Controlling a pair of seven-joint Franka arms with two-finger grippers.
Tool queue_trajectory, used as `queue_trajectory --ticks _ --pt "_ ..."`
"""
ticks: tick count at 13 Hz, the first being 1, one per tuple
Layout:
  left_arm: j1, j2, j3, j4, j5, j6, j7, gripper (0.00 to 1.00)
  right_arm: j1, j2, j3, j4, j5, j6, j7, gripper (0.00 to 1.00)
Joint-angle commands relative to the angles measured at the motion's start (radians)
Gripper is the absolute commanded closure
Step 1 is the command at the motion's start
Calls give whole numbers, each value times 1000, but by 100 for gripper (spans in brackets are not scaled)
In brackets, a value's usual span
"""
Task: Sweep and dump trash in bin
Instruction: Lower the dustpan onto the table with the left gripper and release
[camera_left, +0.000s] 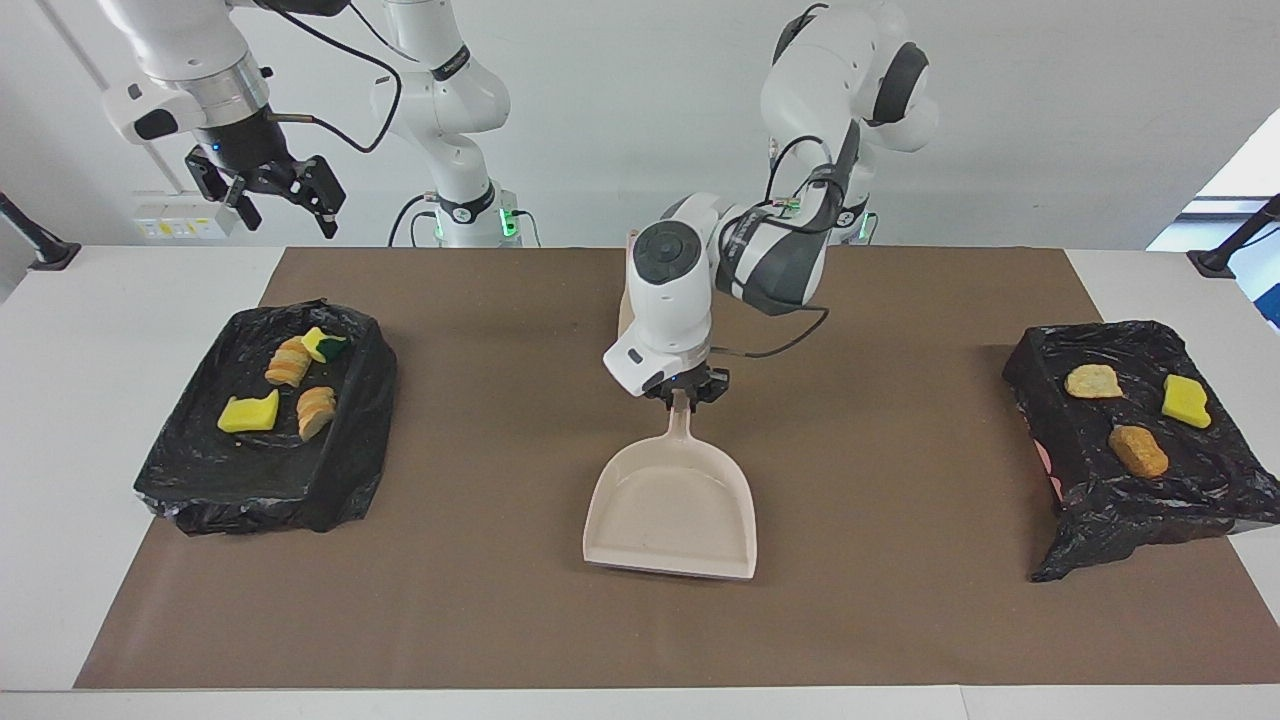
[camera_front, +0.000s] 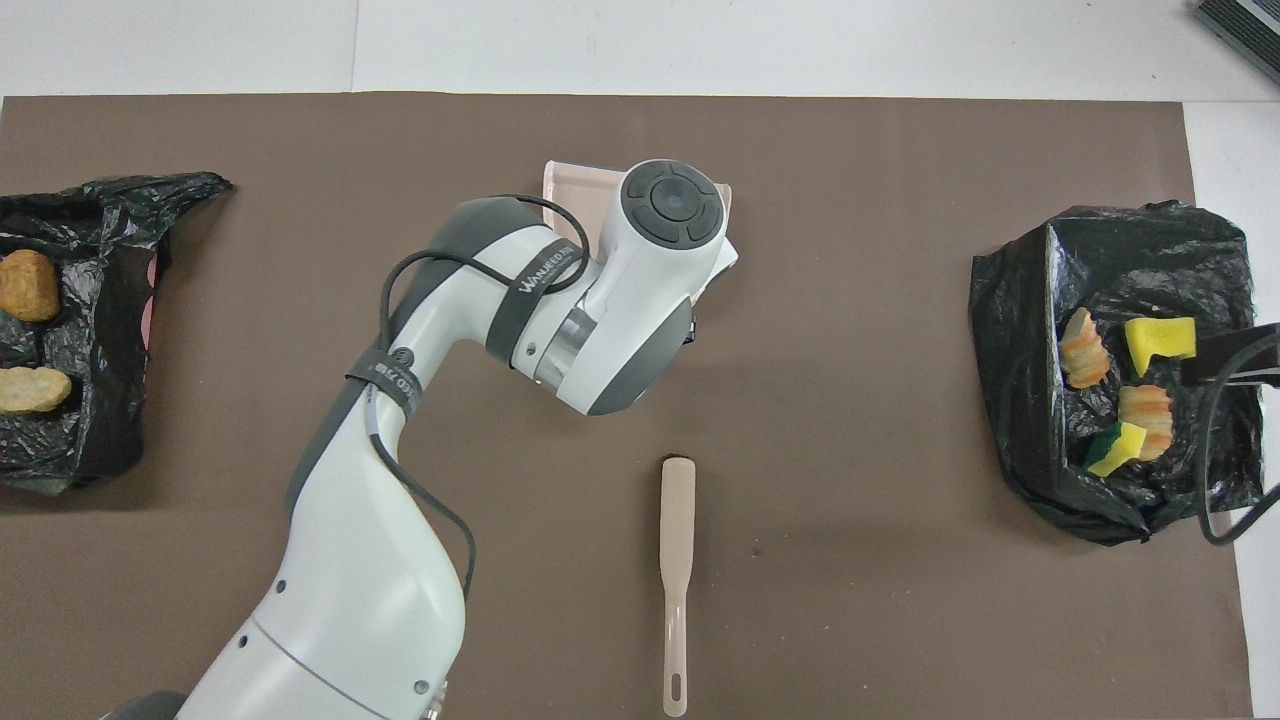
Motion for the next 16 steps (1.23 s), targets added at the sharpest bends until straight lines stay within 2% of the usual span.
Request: queue_trajectory --ticks 1,6,7,8,9,10,11,13,16 --pt "-17 50 12 82 -35 20 -35 100 38 -20 -35 -24 8 0 -23 0" --pt "-18 40 6 22 -64 49 -32 100 36 -21 -41 -24 0 0 -25 0" --pt "-18 39 8 22 -63 48 -33 86 38 -21 -41 -24 -8 1 -32 0" --pt "-18 39 8 20 -60 49 -33 46 38 -21 -41 -24 -9 7 -51 0" --pt "-18 37 9 19 -49 54 -32 21 39 -21 -41 -25 -9 15 -57 0" --pt "-18 34 15 17 -47 51 -23 17 43 -21 -41 -25 -9 19 -60 0" --pt "-15 33 18 7 -41 63 -18 3 44 -21 -40 -27 -9 26 -61 0" --pt "-5 -30 20 -33 2 62 -7 0 44 -24 -38 -38 5 26 -74 0" --pt "80 -266 20 -289 3 119 37 0 35 -24 -37 -38 11 26 -75 0"
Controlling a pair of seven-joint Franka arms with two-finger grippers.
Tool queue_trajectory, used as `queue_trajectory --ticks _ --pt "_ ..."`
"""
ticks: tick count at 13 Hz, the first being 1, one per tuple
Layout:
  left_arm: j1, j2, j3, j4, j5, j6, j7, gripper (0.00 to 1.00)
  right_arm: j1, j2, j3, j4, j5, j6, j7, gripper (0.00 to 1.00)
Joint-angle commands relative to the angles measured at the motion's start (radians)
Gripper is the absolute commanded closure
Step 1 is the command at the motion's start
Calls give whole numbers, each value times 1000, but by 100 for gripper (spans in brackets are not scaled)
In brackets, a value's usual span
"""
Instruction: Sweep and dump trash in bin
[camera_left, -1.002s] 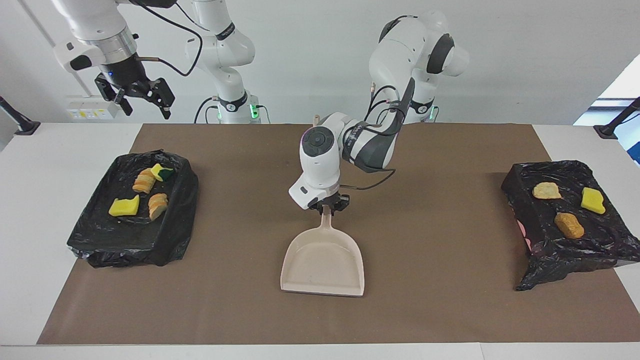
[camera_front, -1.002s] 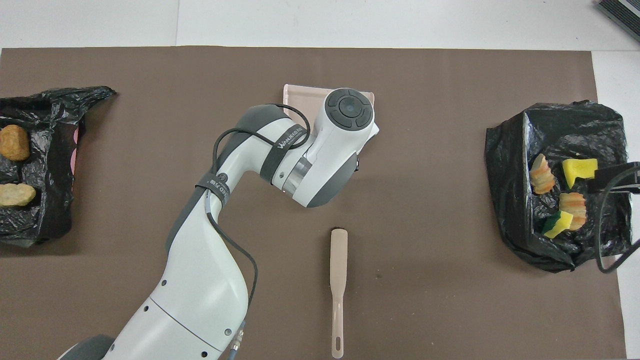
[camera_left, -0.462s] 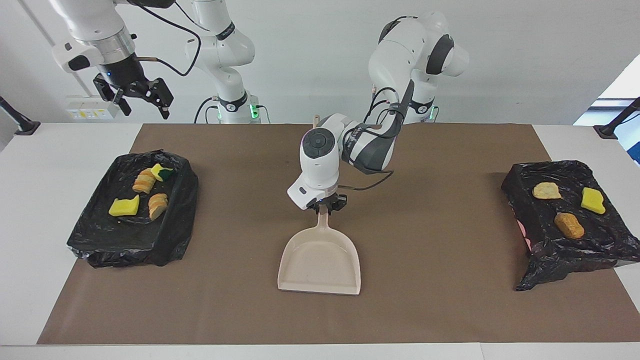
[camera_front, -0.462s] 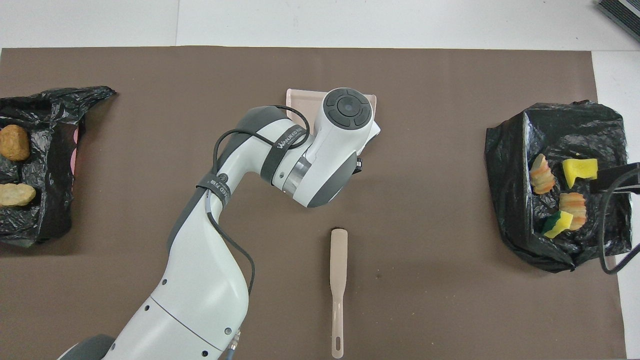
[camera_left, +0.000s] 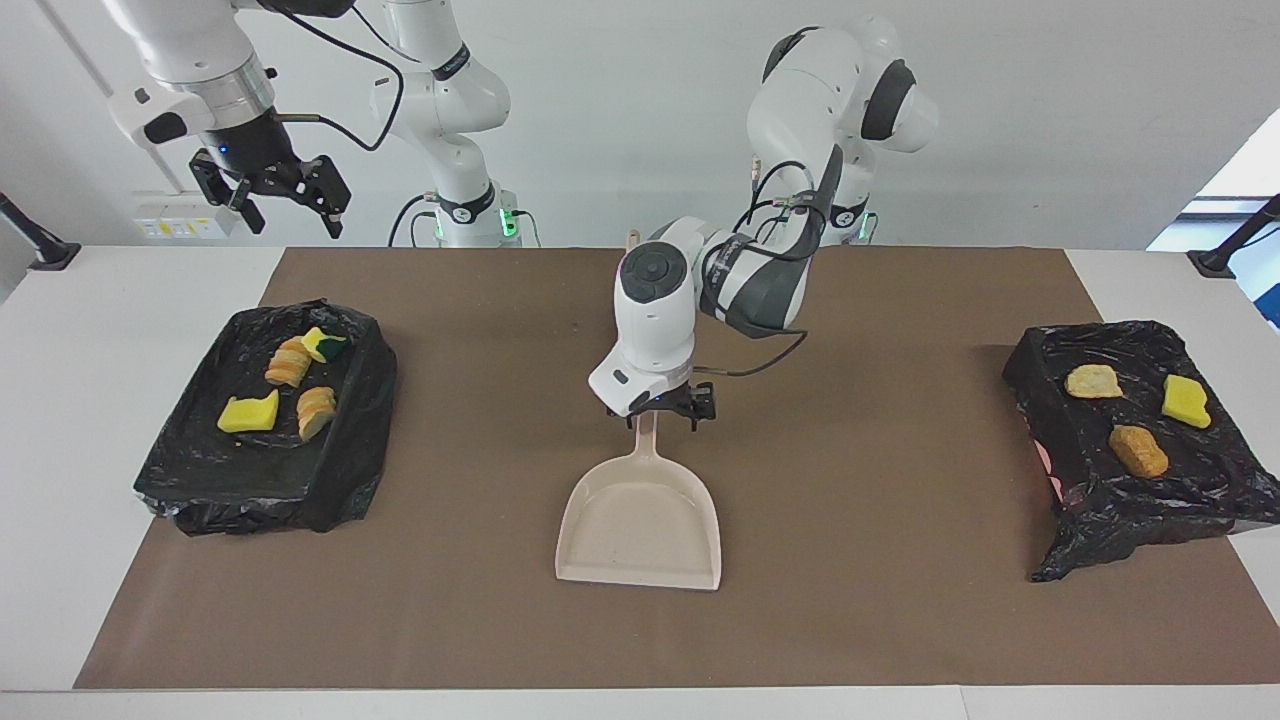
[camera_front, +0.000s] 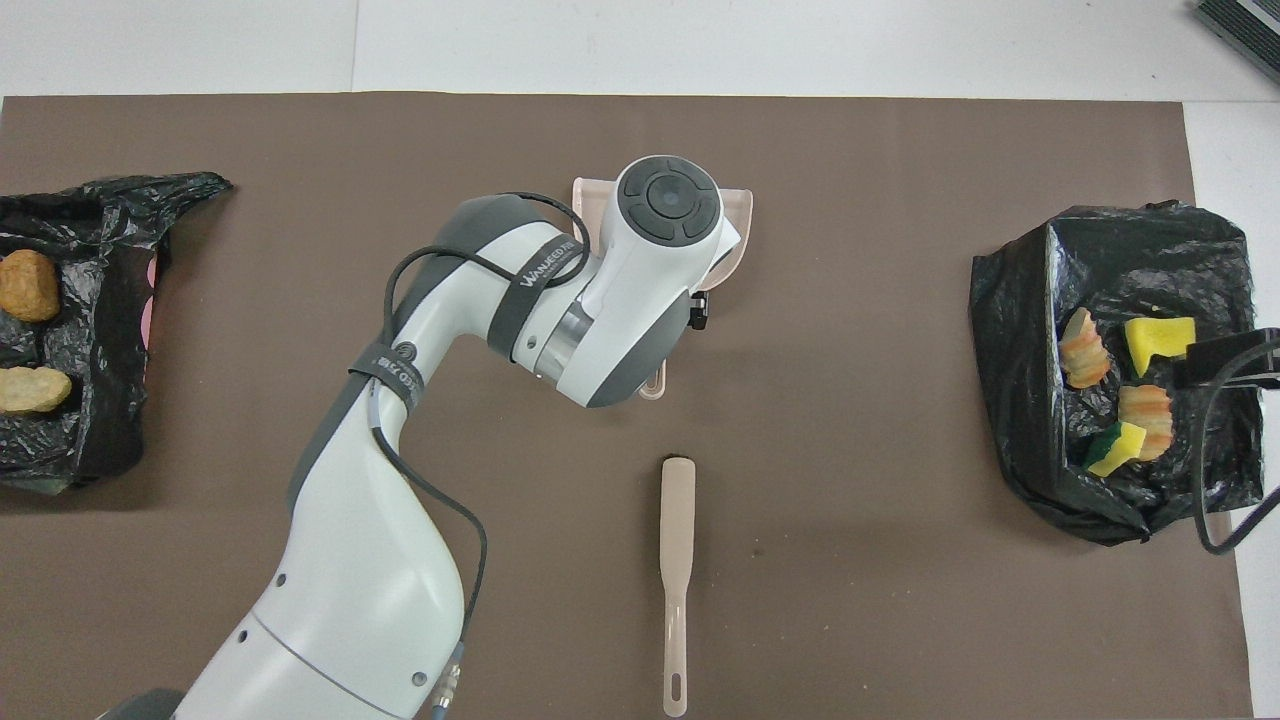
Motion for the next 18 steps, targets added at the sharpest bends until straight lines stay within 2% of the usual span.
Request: queue_trajectory --ticks 1,3,6,10,13,18 --pt "89 -280 -4 -337 13 109 106 0 -8 -24 -5 -32 14 21 -30 0" --pt "146 -392 -4 -447 12 131 163 0 -8 -24 -6 -32 46 21 -31 0" --pt "232 -550 -6 -550 4 104 284 0 -2 -24 -6 -35 37 21 -34 0" --pt "310 -682 -4 -553 1 -34 403 0 -5 -24 -8 -34 34 21 -30 0" --pt "402 -748 3 -524 -51 -112 502 0 -5 -21 -6 -34 34 23 -34 0" --pt "540 -712 4 -346 -60 -286 705 0 -6 -22 -6 -34 38 21 -34 0"
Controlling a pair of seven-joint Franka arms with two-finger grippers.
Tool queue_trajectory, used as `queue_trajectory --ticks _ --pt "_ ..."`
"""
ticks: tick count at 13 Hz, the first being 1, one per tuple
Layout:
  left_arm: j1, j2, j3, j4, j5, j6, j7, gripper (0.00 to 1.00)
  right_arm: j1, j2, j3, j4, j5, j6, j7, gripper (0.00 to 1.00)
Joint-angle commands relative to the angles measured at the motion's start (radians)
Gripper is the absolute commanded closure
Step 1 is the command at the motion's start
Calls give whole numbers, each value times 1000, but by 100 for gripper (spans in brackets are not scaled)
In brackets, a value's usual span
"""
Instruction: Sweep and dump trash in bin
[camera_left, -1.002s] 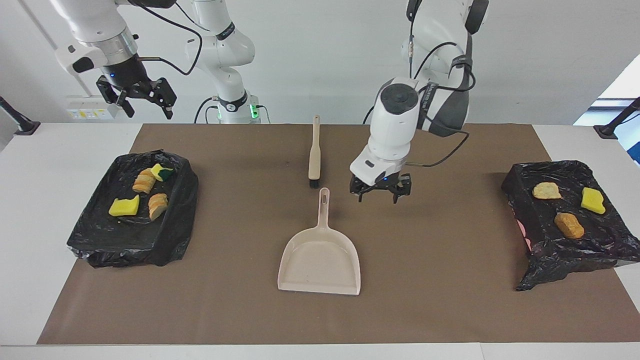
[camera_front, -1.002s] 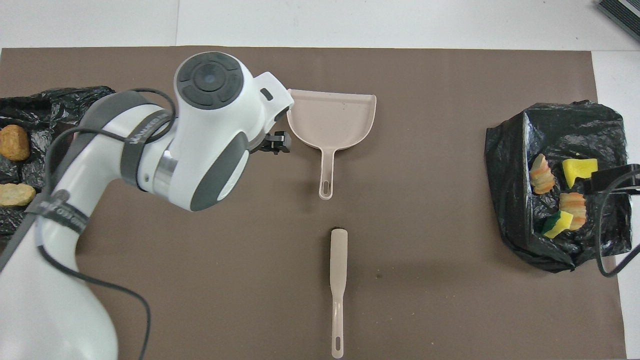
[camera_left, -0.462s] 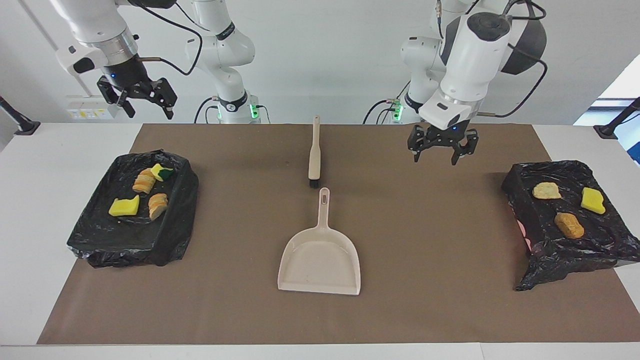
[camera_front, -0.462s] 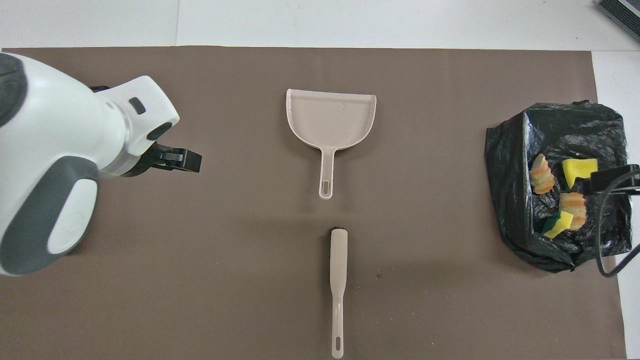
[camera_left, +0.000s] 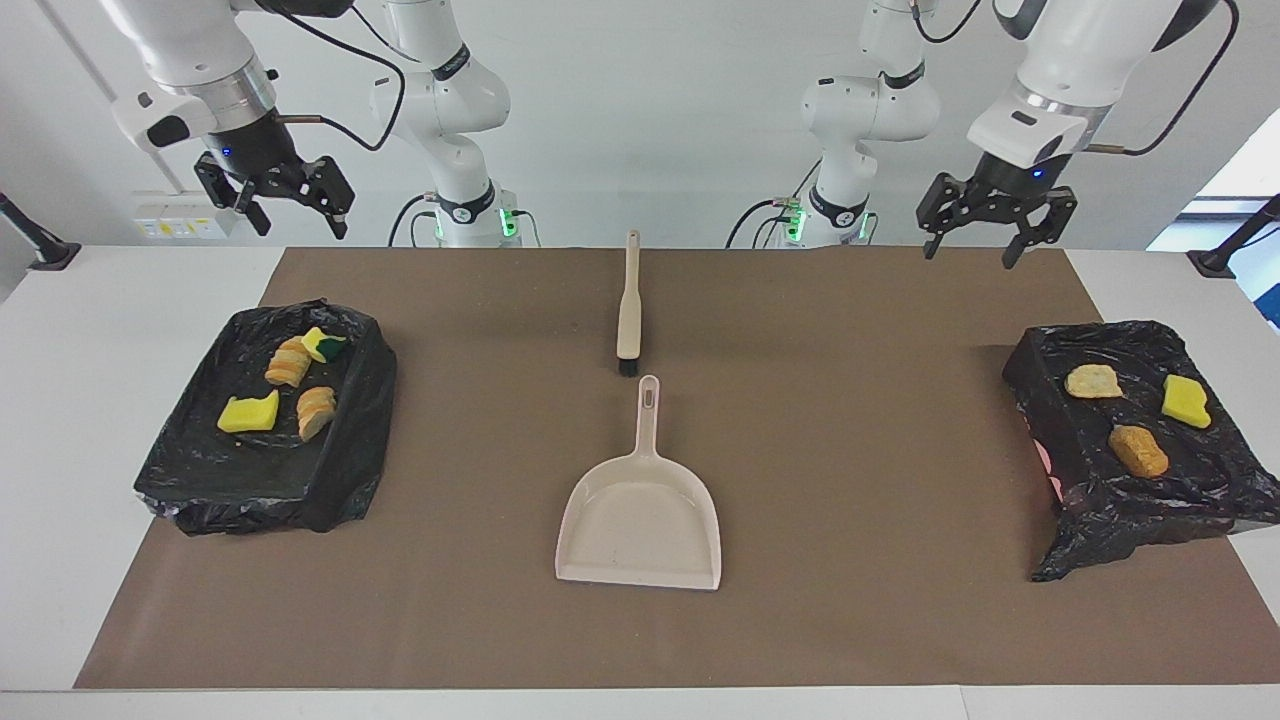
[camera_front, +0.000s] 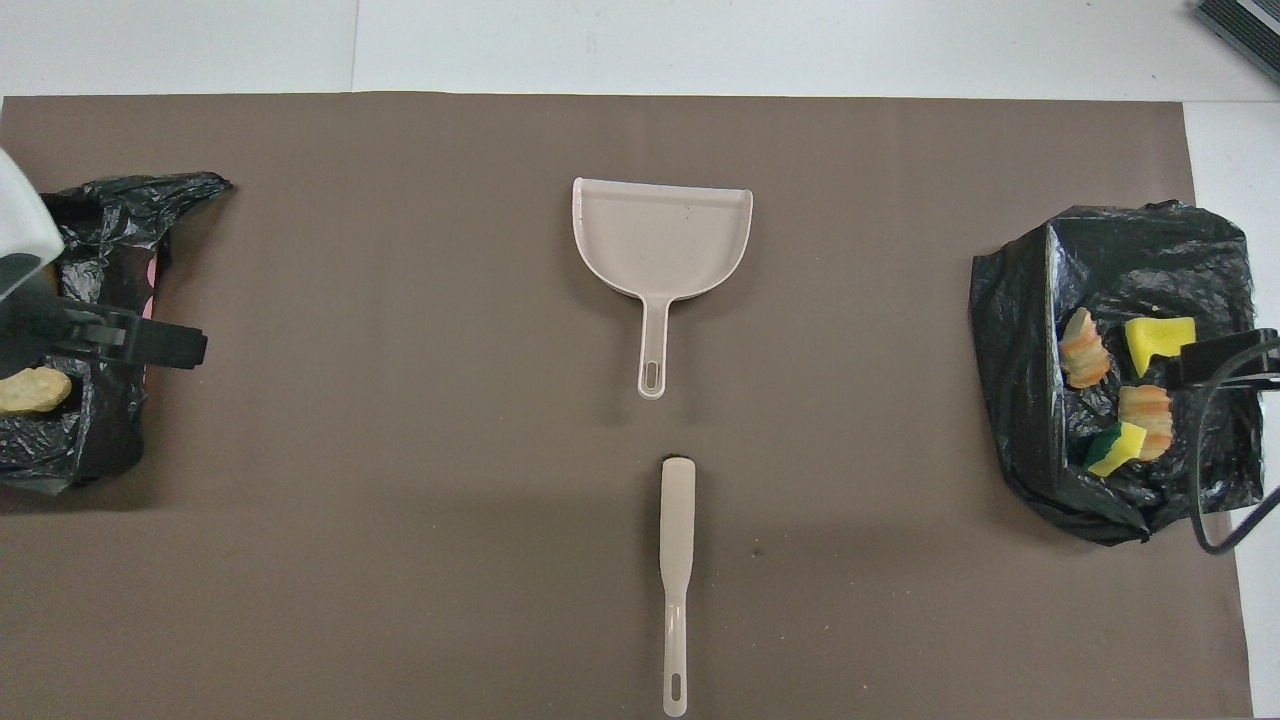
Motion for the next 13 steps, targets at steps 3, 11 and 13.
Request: queue_trajectory --ticks 3,11,13 --pt "59 116 -11 201 -12 -156 84 0 -1 -21 -4 -29 13 24 -34 0" --pt "71 64 -2 137 -18 -162 77 0 1 -21 -4 -29 8 24 -32 0" --pt "82 55 -1 123 -18 -160 78 0 3 -21 -4 -31 8 21 -15 0"
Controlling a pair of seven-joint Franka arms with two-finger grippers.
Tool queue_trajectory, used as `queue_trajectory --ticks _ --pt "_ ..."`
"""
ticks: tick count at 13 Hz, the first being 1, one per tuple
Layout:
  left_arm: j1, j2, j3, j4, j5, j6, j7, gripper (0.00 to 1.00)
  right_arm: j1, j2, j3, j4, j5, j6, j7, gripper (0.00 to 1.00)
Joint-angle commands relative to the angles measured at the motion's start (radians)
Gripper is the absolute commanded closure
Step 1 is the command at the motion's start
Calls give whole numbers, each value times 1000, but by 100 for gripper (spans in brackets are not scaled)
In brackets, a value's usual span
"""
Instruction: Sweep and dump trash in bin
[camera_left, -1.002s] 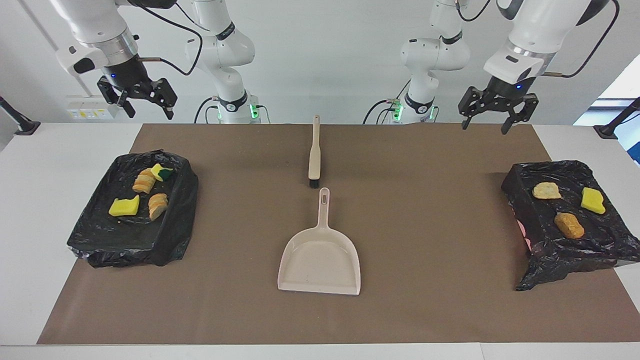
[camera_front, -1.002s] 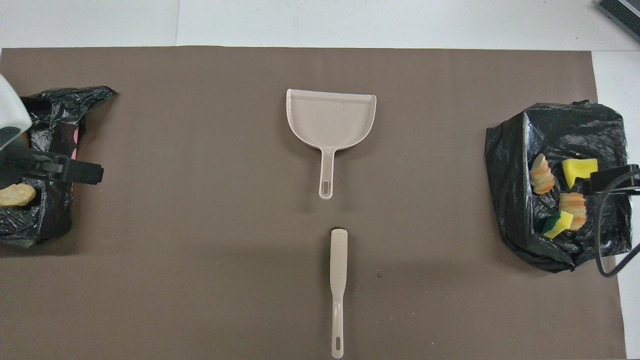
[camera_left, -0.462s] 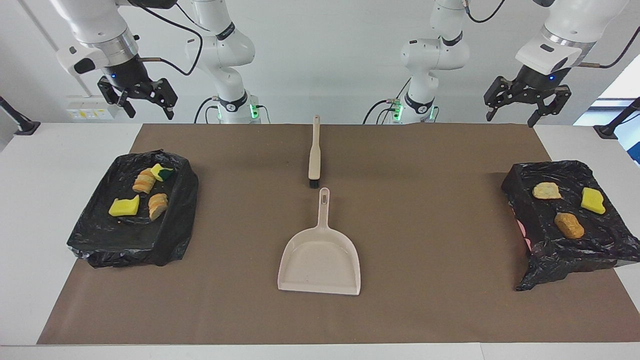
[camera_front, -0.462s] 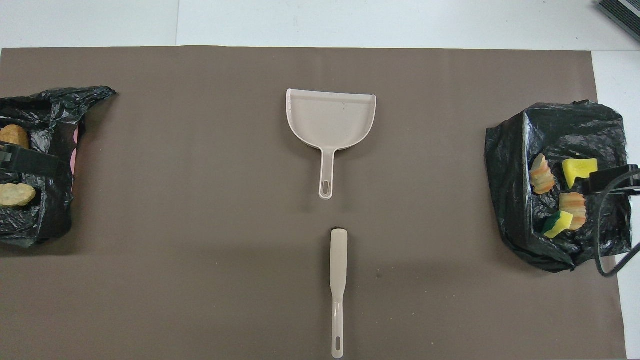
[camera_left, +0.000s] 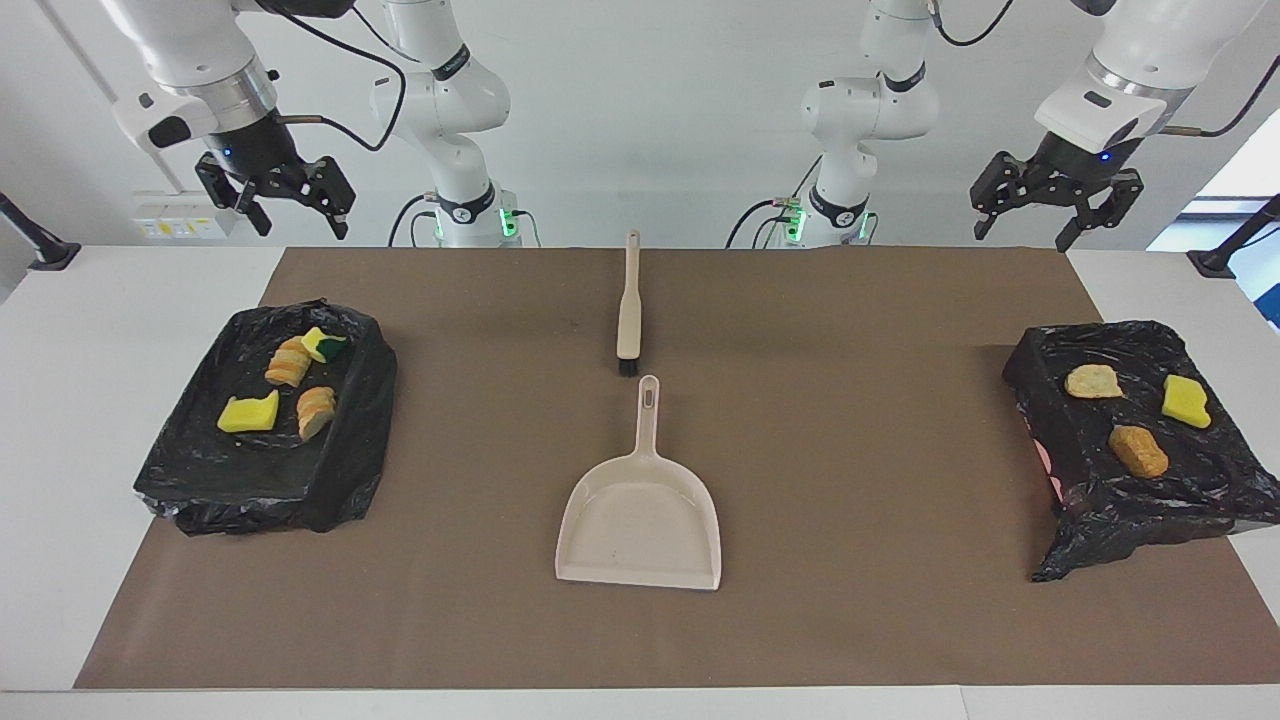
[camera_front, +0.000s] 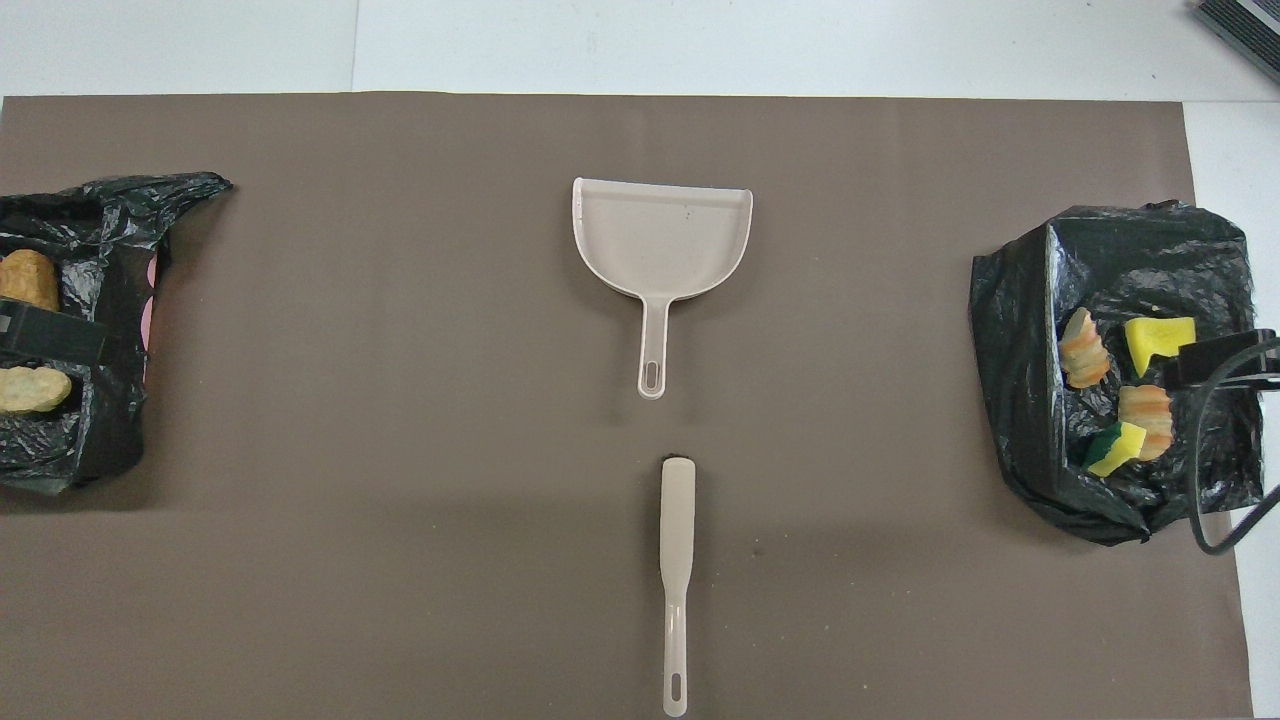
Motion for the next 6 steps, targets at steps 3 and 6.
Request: queue_trajectory --ticks 3,6 --pt "20 -37 -3 -44 -17 -10 5 0 1 -21 -4 -29 8 23 -5 0" --pt "21 -45 -3 -52 -17 -14 2 0 1 -22 -2 -29 10 20 17 0"
